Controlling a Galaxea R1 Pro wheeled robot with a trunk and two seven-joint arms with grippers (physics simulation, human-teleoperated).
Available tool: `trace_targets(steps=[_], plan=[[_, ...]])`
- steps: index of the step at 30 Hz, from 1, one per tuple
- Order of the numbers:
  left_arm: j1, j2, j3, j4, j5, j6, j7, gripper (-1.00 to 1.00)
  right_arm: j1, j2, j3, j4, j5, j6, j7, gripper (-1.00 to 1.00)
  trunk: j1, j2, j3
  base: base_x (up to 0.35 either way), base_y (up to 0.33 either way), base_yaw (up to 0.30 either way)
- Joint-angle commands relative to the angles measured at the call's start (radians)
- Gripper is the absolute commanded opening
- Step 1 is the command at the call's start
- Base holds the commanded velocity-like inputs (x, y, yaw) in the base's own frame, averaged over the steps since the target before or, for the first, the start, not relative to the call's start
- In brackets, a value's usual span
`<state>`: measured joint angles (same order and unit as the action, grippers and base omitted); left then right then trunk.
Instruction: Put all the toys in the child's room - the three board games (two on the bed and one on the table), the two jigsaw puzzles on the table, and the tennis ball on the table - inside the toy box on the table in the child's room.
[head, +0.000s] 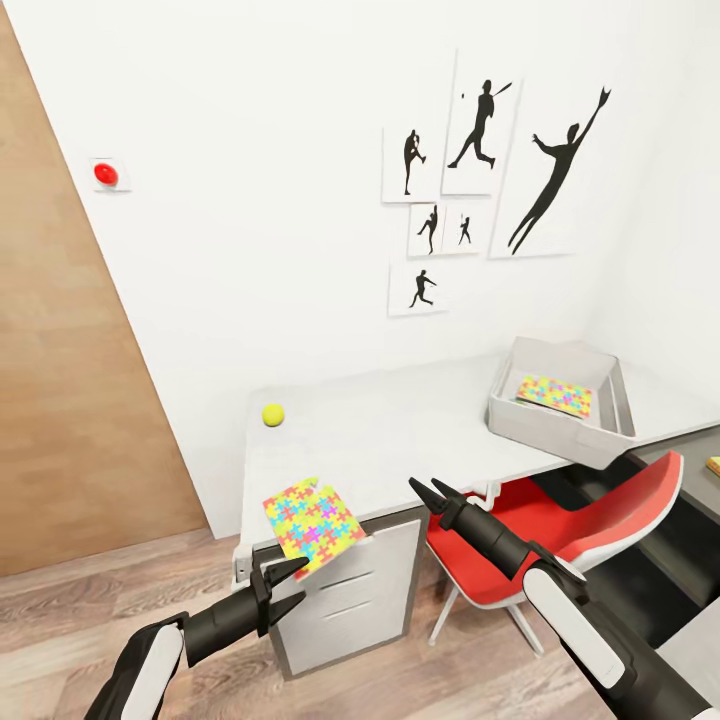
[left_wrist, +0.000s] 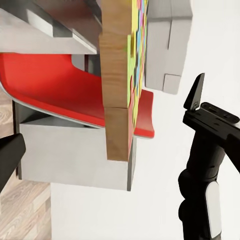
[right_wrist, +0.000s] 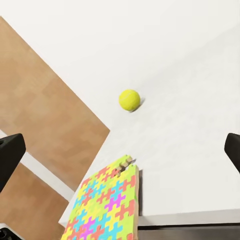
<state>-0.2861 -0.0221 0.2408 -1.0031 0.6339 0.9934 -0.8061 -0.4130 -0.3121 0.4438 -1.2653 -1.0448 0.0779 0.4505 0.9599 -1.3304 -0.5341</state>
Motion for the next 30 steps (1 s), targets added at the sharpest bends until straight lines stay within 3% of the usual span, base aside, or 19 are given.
trace_targets(steps=[1,14,30], plan=[[-0.001,-0.001,0.003,0.000,-0.005,0.004,-0.005,1.00,-0.001,-0.001,0.001,0.000,-0.011,0.006,0.002,1.00,0.000,-0.001,-0.001,0.000,-0.004,0.010],[-0.001,-0.002,0.002,0.000,-0.007,0.004,-0.004,1.00,-0.001,-0.001,0.001,0.001,-0.011,0.006,0.002,1.00,0.000,-0.001,-0.001,0.037,-0.024,0.174],[-0.001,-0.002,0.001,0.000,-0.008,0.001,-0.003,1.00,-0.001,-0.001,0.001,0.001,-0.011,0.005,0.002,1.00,0.000,-0.001,-0.001,0.011,-0.023,0.015]])
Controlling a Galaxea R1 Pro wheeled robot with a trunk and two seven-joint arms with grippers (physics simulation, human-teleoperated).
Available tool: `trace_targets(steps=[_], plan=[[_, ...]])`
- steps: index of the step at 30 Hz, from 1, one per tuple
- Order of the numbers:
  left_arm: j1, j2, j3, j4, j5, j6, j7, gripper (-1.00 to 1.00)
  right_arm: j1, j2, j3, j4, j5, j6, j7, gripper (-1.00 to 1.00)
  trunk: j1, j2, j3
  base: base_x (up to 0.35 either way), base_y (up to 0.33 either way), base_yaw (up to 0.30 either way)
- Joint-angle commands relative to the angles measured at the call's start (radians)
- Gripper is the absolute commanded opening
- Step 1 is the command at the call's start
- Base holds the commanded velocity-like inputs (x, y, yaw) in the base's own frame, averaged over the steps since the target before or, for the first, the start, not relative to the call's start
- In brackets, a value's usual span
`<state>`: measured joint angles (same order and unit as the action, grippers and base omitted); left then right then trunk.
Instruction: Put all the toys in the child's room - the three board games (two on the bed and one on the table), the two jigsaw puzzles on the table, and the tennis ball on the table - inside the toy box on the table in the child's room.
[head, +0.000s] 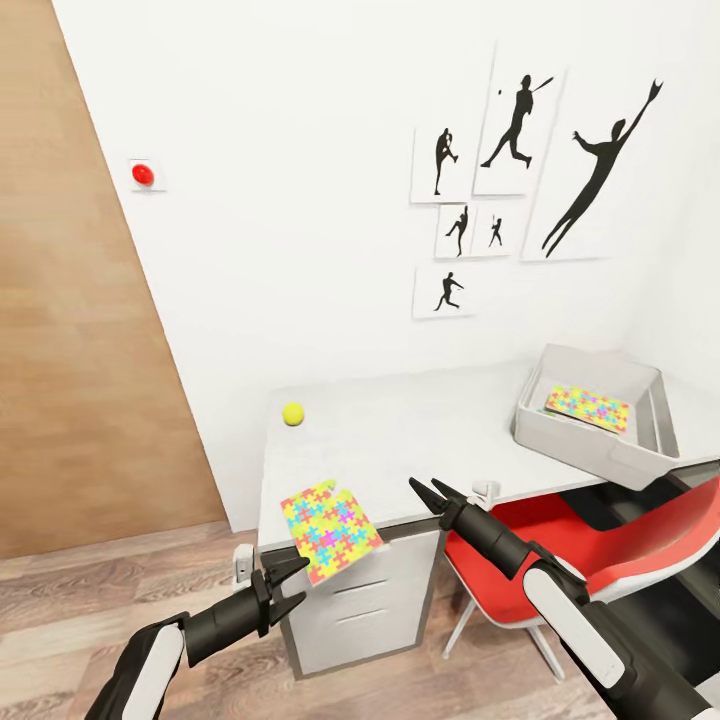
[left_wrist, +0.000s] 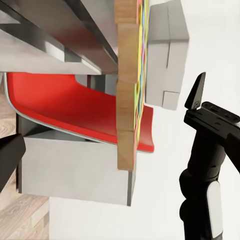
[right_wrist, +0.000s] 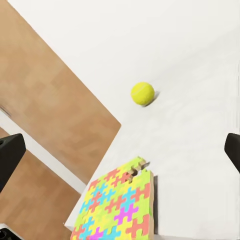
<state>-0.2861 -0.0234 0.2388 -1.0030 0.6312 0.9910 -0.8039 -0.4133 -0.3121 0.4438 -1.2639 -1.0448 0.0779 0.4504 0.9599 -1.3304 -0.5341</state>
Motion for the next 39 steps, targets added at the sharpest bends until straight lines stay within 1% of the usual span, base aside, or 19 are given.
trace_targets(steps=[1,6,10,17,26,39], plan=[[-0.001,-0.001,0.003,0.000,-0.005,0.004,-0.005,1.00,-0.001,-0.001,0.001,0.000,-0.011,0.006,0.002,1.00,0.000,-0.001,-0.001,0.000,-0.162,0.001],[-0.001,-0.002,0.002,0.000,-0.006,0.003,-0.005,1.00,-0.001,-0.001,0.001,0.000,-0.011,0.006,0.002,1.00,0.000,-0.001,-0.001,0.000,-0.190,0.000],[-0.001,-0.007,0.002,0.000,-0.005,0.003,-0.004,1.00,-0.001,-0.001,0.001,0.000,-0.011,0.006,0.002,1.00,0.000,-0.001,-0.001,0.000,-0.069,0.000],[-0.001,-0.008,0.002,-0.001,-0.006,0.003,-0.004,1.00,-0.001,-0.001,0.001,0.000,-0.011,0.006,0.002,1.00,0.000,-0.001,-0.001,0.008,-0.012,0.000],[-0.001,-0.008,0.002,-0.002,-0.007,0.002,-0.004,1.00,-0.001,-0.001,0.001,0.000,-0.011,0.006,0.002,1.00,0.000,-0.001,-0.001,0.118,-0.001,0.000],[-0.001,-0.008,0.004,-0.002,-0.008,0.001,-0.004,1.00,-0.001,-0.001,0.003,0.000,-0.010,0.006,0.002,1.00,0.000,-0.001,-0.001,0.011,0.000,0.000]])
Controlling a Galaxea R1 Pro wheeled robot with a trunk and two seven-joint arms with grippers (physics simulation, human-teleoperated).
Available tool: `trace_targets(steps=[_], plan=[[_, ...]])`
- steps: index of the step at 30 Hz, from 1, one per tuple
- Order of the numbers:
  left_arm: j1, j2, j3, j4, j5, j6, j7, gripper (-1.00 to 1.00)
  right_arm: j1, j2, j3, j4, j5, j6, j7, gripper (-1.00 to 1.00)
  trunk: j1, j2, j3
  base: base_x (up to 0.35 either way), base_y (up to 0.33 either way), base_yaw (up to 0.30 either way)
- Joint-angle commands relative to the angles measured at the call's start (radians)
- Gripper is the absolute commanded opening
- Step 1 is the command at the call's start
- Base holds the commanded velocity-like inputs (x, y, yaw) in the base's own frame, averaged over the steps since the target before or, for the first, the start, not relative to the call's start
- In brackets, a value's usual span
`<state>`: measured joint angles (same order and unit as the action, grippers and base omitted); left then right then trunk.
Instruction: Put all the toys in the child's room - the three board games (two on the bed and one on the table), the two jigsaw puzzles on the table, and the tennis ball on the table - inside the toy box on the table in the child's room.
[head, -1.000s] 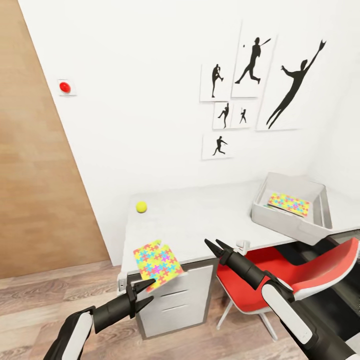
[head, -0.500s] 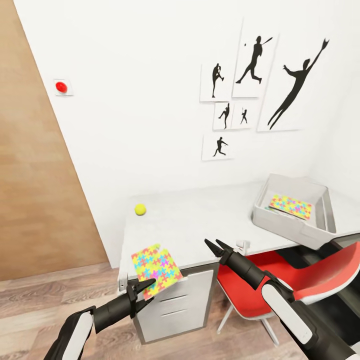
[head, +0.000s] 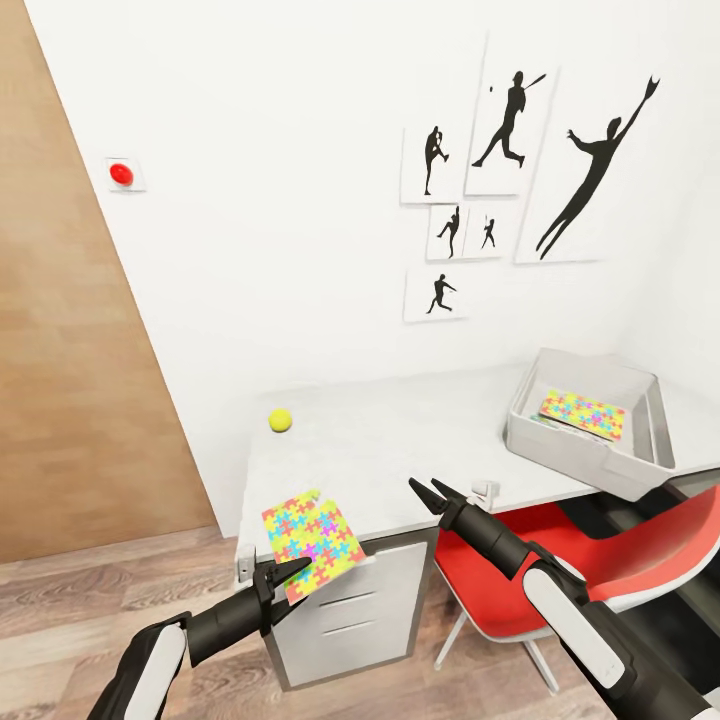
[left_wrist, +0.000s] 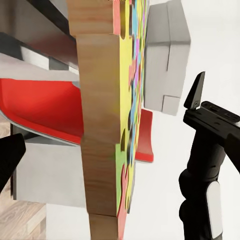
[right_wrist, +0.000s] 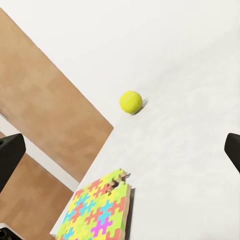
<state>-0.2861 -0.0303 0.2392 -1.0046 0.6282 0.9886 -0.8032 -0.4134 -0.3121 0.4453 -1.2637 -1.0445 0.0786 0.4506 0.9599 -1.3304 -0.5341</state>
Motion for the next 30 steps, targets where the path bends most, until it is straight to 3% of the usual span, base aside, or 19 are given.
trace_targets(steps=[1,30], plan=[[-0.001,-0.001,0.003,0.000,-0.005,0.004,-0.005,1.00,-0.001,-0.001,0.001,0.000,-0.011,0.006,0.002,1.00,0.000,-0.001,-0.001,0.000,0.000,0.000],[-0.001,0.000,0.002,0.000,-0.003,0.004,-0.005,1.00,-0.001,0.000,0.004,0.001,-0.011,0.006,0.002,1.00,0.000,-0.001,-0.001,0.000,0.000,0.000]])
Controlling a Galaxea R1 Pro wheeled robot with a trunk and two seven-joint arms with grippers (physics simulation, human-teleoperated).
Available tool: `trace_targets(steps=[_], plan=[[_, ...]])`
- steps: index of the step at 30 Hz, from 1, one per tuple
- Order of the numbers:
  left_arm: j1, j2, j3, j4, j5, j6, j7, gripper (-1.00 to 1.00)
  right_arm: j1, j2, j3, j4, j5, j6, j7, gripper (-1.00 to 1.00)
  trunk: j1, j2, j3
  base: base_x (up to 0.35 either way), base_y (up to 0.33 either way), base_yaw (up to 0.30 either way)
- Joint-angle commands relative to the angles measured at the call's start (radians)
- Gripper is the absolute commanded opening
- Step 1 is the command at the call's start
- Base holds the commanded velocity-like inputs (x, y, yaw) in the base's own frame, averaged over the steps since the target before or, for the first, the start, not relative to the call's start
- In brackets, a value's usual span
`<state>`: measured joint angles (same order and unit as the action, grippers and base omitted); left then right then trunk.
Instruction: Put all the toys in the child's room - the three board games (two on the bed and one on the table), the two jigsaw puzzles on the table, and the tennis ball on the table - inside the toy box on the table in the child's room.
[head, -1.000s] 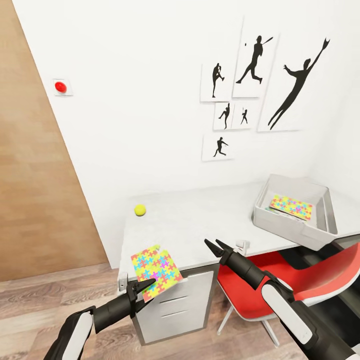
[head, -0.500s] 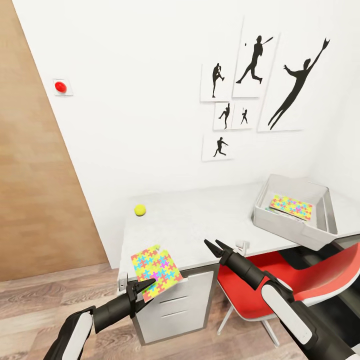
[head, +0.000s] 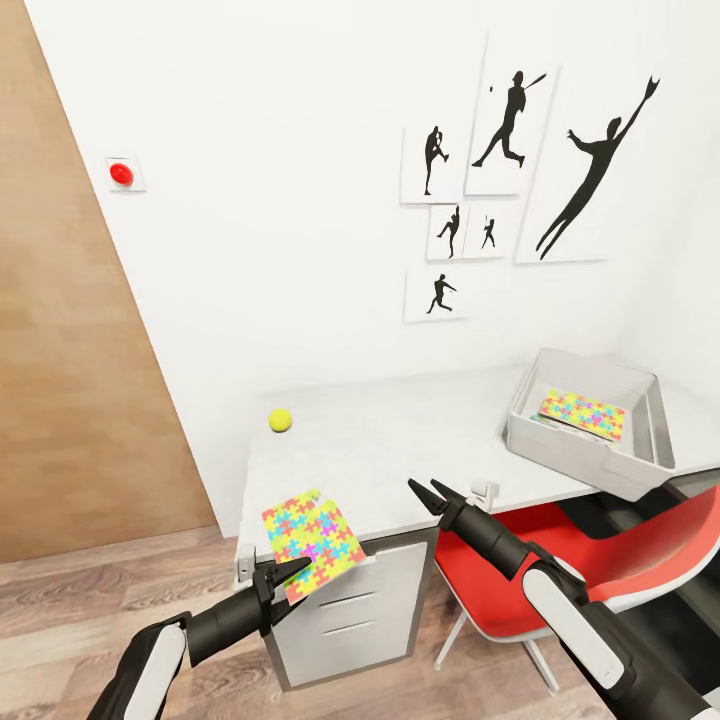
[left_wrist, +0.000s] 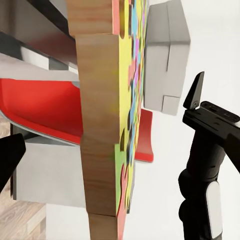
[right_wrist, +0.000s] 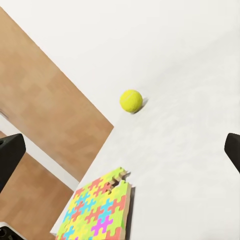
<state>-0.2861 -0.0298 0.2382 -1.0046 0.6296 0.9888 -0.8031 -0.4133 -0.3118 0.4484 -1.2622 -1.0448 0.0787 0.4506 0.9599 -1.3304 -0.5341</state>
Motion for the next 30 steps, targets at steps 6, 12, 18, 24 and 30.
trace_targets(steps=[6,12,18,24,30], plan=[[-0.001,-0.001,0.003,0.000,-0.005,0.004,-0.005,1.00,-0.001,-0.001,0.001,0.000,-0.011,0.006,0.002,1.00,0.000,-0.001,-0.001,0.000,0.000,0.000],[-0.001,-0.001,0.003,0.000,-0.005,0.004,-0.005,1.00,-0.001,0.000,0.001,0.000,-0.011,0.006,0.002,1.00,0.000,-0.001,-0.001,0.000,0.000,0.000],[-0.001,-0.001,0.003,0.000,-0.005,0.004,-0.005,-1.00,-0.001,0.000,0.001,0.000,-0.006,0.006,0.002,1.00,0.000,-0.001,-0.001,0.000,0.000,0.000],[-0.001,-0.001,0.003,0.000,-0.005,0.004,-0.005,-1.00,-0.001,0.000,0.001,0.000,-0.003,0.005,0.002,1.00,0.000,-0.001,-0.001,0.000,0.000,0.000],[-0.001,-0.001,0.003,-0.001,-0.004,0.003,-0.005,-1.00,-0.001,0.000,0.001,0.000,-0.003,0.006,0.002,1.00,0.000,-0.001,-0.001,0.000,0.000,0.000]])
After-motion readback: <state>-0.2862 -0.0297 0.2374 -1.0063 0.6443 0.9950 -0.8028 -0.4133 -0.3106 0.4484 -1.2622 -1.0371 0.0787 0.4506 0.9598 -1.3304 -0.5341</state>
